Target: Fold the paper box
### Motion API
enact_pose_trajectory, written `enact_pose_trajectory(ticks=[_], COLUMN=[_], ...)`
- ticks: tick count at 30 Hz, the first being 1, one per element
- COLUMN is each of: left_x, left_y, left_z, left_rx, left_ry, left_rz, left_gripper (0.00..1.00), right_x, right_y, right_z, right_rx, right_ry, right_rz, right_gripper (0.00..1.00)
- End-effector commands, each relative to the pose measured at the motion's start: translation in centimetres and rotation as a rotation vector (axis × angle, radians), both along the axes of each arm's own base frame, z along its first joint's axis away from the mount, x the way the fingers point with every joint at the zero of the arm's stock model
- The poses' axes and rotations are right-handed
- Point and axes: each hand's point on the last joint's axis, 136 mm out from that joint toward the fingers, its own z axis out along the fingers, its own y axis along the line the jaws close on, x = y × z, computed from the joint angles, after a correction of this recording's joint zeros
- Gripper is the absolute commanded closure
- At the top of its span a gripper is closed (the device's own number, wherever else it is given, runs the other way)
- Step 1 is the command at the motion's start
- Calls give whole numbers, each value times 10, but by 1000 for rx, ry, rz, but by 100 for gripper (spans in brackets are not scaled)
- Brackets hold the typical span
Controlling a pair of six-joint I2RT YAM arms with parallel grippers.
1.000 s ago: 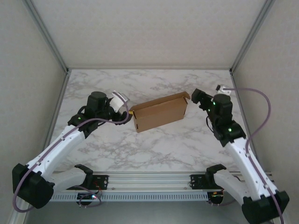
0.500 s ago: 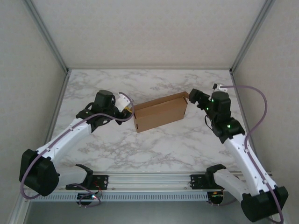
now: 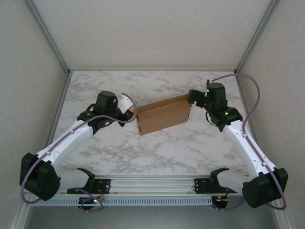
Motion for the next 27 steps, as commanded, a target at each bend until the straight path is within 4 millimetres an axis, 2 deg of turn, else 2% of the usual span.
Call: enact_pose_trajectory(ticks=[1, 4, 8, 11, 16, 20, 22, 25, 27], left_x=[-4, -4, -2, 0, 2, 3, 6, 10, 13], left_y=[-7, -8, -10, -12, -14, -14, -15, -15, -15], left_z=[3, 0, 0, 0, -4, -3, 0, 6, 7], left_rx=[0, 0, -4, -6, -5, -12, -17, -13, -5], left_ry=[-6, -6, -1, 5, 23, 28, 32, 28, 25], left_rz=[-33, -32, -28, -31, -28, -19, -11, -5, 0], left_gripper=[88, 83, 82, 81, 80, 91, 100, 100, 100], right_x=[11, 18, 21, 22, 25, 26, 26, 26, 27], right_y=[0, 13, 22, 22, 11, 10, 13, 22, 32], right_z=[4, -7, -13, -12, -25, -37, -43, -50, -47], right_rx=[-42, 17, 74, 72, 43, 70, 109, 207, 318], right_ry=[-4, 45, 66, 65, 98, 131, 149, 168, 156], right_rz=[19, 81, 109, 109, 61, 50, 57, 87, 143], right_gripper=[1, 1, 1, 2, 2, 1, 1, 1, 1])
